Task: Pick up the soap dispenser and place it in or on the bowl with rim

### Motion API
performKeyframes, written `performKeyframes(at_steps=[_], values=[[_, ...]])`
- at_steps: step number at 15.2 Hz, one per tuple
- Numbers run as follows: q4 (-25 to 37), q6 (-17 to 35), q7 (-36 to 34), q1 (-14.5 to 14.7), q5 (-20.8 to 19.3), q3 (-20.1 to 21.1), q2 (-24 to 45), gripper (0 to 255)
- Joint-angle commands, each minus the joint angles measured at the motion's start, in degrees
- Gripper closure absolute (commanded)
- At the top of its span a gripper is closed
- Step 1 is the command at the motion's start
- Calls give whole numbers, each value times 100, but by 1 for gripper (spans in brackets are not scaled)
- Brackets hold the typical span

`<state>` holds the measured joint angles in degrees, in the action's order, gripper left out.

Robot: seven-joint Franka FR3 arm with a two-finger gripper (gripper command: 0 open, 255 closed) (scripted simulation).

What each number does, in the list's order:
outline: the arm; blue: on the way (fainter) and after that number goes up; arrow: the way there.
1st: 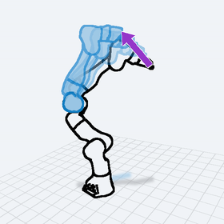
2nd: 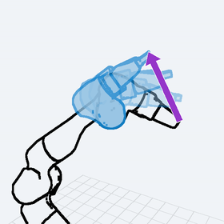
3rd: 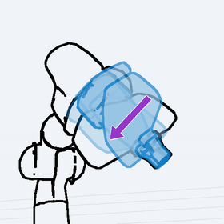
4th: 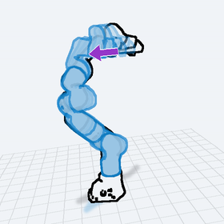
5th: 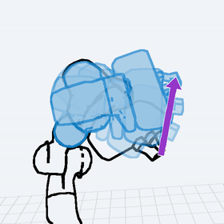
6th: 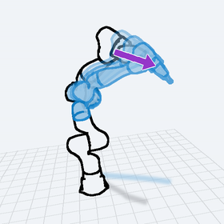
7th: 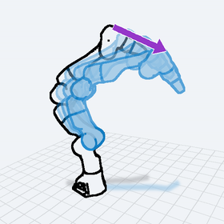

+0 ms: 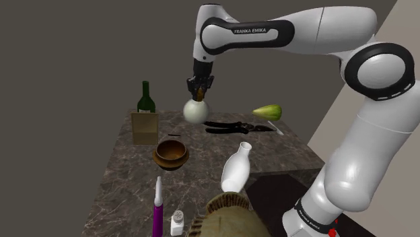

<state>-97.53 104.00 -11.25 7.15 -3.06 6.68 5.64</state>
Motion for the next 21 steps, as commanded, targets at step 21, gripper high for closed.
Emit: performKeyframes(at_steps=[21], values=[[423,48,-1386,782,-192,563,548,255]])
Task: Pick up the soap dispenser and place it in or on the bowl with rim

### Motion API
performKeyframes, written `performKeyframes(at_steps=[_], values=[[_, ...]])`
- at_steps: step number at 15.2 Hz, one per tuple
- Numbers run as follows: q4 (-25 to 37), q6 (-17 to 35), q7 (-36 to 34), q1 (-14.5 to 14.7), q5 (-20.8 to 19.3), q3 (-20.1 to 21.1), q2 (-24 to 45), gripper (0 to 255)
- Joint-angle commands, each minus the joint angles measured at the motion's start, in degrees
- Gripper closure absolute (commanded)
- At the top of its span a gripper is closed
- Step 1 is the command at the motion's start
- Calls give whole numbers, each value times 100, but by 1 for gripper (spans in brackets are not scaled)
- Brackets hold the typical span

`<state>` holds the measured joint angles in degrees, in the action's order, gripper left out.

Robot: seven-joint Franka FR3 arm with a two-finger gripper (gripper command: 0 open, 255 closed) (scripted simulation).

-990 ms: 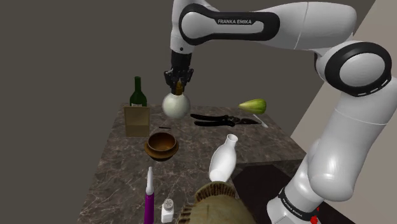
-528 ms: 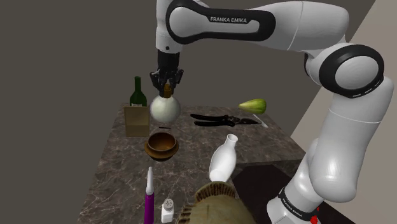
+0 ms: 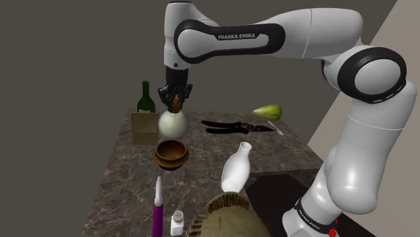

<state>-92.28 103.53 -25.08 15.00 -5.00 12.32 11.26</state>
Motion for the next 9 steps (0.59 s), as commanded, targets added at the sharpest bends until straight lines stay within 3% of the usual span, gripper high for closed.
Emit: performKeyframes(at_steps=[1,9], values=[[-174,170,-8,-5,-1,-2,-10,255],[-684,758,-49,-11,-34,-13,71,255]])
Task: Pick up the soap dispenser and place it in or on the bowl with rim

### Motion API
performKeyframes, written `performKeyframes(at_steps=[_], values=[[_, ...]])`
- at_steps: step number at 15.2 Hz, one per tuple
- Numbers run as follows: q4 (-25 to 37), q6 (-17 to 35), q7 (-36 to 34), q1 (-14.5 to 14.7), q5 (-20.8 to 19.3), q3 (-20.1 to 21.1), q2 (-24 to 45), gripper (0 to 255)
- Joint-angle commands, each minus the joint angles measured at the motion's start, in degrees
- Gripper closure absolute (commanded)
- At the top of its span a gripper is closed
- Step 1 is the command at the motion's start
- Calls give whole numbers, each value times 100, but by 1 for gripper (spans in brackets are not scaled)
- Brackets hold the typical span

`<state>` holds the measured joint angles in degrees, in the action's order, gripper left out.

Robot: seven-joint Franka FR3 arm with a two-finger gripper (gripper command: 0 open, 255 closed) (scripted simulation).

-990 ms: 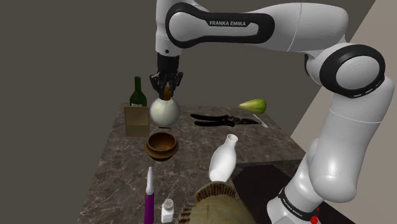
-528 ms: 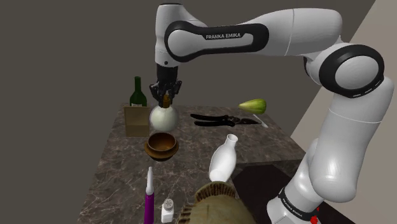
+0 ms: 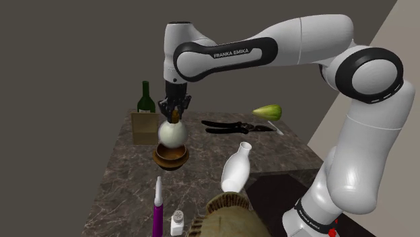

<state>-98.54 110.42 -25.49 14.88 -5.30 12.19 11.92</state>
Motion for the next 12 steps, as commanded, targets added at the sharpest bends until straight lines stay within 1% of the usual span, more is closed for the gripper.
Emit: performKeyframes(at_steps=[1,4,12], values=[[-114,141,-14,2,-10,-1,21,255],[-305,396,-38,2,-33,-7,87,255],[-305,396,-38,2,-33,-7,87,255]])
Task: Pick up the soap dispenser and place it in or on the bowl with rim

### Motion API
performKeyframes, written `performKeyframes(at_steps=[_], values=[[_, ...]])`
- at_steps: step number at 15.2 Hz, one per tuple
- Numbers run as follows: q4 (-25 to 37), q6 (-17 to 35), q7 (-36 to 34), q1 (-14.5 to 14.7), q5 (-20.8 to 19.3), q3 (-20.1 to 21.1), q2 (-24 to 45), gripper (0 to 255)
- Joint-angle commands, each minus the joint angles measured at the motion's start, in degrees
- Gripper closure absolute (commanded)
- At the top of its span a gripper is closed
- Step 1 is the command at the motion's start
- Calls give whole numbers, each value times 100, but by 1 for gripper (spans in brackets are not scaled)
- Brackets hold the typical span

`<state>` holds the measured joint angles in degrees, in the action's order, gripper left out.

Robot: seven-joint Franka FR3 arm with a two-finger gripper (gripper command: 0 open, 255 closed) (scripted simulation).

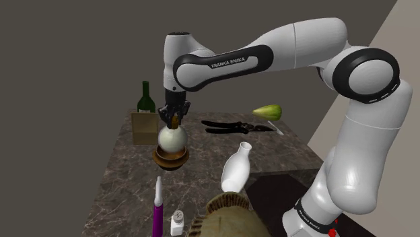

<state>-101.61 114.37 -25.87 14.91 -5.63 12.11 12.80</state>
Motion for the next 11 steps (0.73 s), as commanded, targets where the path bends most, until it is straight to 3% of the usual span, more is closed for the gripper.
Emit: performKeyframes(at_steps=[1,6,11], values=[[1,1,0,0,0,0,-2,0],[1,1,1,0,0,0,-2,0],[540,-680,36,13,52,23,-148,0]])
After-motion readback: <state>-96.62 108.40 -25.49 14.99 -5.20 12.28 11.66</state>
